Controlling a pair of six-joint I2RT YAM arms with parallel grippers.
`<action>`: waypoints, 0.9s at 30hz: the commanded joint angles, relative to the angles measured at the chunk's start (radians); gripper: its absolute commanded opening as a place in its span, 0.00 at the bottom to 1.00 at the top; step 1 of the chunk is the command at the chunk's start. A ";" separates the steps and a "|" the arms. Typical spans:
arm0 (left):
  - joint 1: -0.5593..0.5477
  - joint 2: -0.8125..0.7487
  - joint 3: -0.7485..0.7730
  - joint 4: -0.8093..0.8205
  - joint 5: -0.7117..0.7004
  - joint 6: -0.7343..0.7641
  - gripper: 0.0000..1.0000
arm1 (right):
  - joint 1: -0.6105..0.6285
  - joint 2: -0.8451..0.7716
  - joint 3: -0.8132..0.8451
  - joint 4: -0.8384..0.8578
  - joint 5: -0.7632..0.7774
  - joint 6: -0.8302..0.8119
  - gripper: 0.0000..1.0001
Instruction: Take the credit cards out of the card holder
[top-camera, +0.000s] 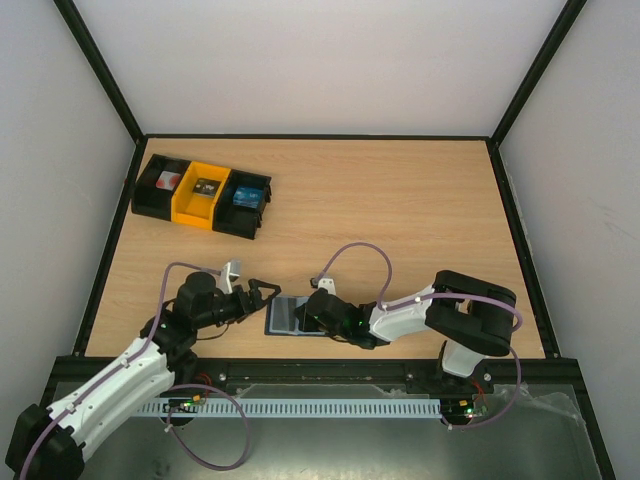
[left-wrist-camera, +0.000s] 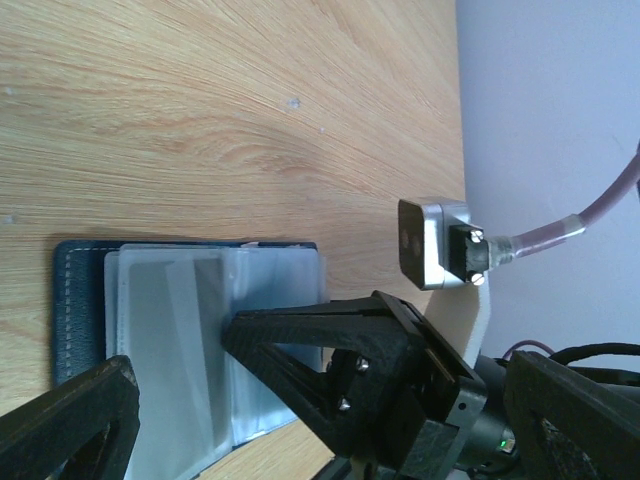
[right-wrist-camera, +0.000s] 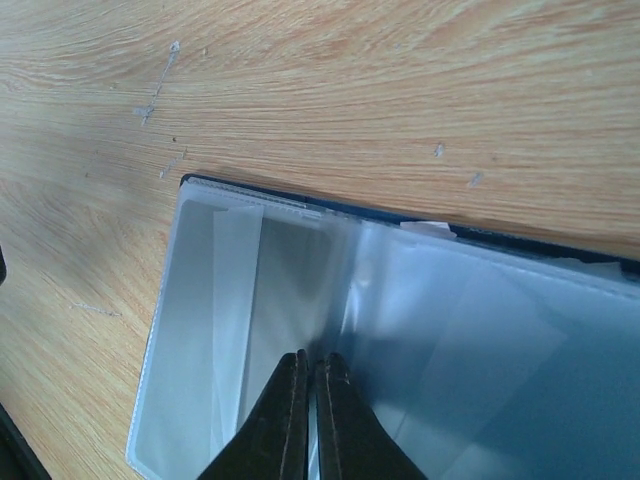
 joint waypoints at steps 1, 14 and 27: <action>-0.012 0.031 -0.027 0.102 0.032 -0.026 1.00 | 0.006 0.023 -0.044 -0.044 -0.010 0.008 0.04; -0.021 0.153 -0.059 0.232 0.040 -0.029 1.00 | 0.006 0.010 -0.023 -0.095 0.024 -0.007 0.04; -0.025 0.131 -0.076 0.216 0.022 -0.037 1.00 | 0.006 0.008 0.039 -0.207 0.046 -0.024 0.08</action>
